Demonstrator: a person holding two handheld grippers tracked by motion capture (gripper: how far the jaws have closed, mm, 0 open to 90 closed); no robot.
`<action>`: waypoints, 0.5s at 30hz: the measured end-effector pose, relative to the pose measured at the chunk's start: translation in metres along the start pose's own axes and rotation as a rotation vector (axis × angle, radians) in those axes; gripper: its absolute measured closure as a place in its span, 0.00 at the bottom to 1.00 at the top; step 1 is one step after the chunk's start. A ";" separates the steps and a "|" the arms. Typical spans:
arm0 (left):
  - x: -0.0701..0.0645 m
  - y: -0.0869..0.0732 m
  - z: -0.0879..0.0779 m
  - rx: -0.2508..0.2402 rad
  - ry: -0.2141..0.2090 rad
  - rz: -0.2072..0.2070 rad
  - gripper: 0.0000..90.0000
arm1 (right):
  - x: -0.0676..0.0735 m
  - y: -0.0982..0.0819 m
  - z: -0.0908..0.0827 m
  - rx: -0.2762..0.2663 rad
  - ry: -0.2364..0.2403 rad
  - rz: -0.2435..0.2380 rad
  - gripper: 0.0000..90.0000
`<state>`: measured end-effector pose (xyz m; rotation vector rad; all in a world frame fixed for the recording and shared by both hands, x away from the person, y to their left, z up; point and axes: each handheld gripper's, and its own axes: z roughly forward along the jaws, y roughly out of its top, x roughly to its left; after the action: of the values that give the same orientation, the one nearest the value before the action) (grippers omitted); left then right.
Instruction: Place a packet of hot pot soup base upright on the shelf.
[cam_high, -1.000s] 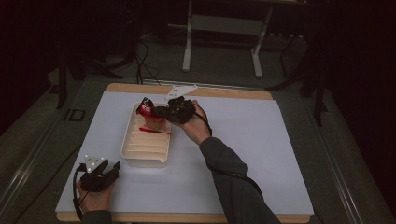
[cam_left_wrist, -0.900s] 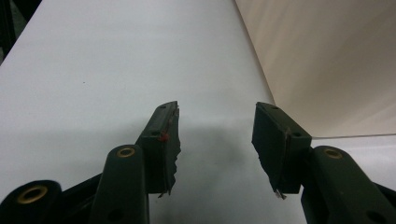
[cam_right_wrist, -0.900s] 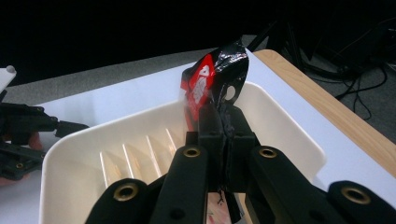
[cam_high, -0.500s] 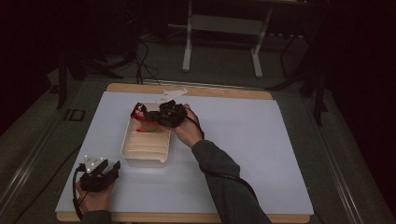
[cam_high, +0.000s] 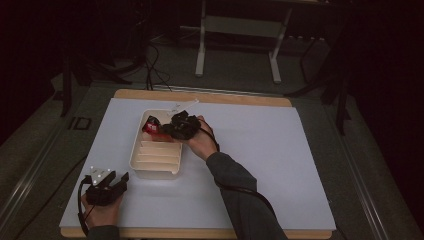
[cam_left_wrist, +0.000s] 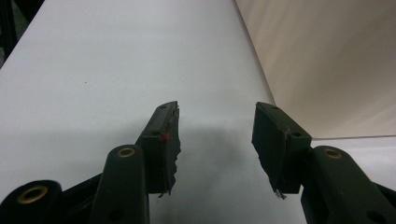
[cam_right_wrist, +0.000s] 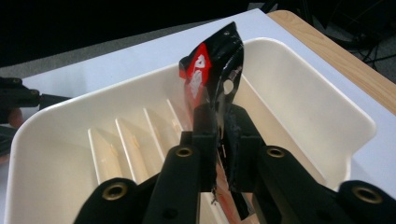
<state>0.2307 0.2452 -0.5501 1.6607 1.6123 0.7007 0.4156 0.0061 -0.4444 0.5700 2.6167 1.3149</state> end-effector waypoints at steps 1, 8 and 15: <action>0.000 0.000 0.000 0.001 0.000 0.000 0.57 | 0.000 0.000 0.000 0.003 -0.008 0.007 0.85; 0.000 0.000 0.000 0.003 -0.001 0.001 0.57 | -0.007 -0.003 0.002 0.028 -0.084 0.069 0.71; 0.000 0.000 0.000 0.003 -0.001 0.001 0.57 | -0.013 -0.005 0.001 0.051 -0.112 0.110 0.61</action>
<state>0.2309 0.2453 -0.5503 1.6641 1.6129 0.6980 0.4265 -0.0013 -0.4496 0.7815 2.5671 1.2109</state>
